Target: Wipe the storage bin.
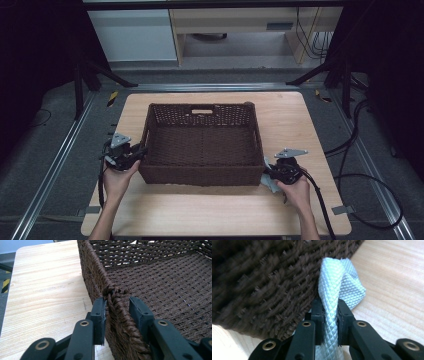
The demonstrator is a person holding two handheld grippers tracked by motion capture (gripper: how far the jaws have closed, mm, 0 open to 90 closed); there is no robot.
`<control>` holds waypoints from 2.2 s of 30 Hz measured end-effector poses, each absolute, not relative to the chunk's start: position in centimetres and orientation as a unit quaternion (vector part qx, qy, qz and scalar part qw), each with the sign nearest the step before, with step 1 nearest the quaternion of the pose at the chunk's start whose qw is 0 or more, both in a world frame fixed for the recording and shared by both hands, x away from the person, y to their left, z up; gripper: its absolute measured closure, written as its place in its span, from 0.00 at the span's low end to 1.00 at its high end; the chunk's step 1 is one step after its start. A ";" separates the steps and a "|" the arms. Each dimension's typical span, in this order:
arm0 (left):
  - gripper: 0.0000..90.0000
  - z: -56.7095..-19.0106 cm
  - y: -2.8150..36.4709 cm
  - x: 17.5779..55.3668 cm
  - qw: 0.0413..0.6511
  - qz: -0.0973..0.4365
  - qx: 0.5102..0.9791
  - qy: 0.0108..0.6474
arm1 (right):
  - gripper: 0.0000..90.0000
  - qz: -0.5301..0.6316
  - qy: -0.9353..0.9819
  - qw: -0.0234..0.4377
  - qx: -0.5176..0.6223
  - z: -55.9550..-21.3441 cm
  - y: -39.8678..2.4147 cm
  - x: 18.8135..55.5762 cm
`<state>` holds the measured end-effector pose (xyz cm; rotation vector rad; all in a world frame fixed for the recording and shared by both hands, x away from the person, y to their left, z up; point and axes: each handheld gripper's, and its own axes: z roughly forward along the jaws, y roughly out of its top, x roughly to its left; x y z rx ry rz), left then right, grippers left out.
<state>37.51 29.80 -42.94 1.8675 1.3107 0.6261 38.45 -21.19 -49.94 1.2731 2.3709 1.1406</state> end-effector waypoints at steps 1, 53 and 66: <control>0.73 -42.9 29.8 37.5 0.378 0.245 0.731 0.513 | 0.89 0.391 0.803 0.108 0.436 -49.9 -21.2 38.4; 0.77 -42.8 30.3 37.5 0.379 0.241 0.722 0.527 | 0.88 0.423 0.808 0.142 0.385 -46.6 -21.3 35.3; 0.77 -42.8 30.4 37.5 0.374 0.243 0.723 0.527 | 0.88 0.419 0.811 0.137 0.384 -46.6 -21.1 35.2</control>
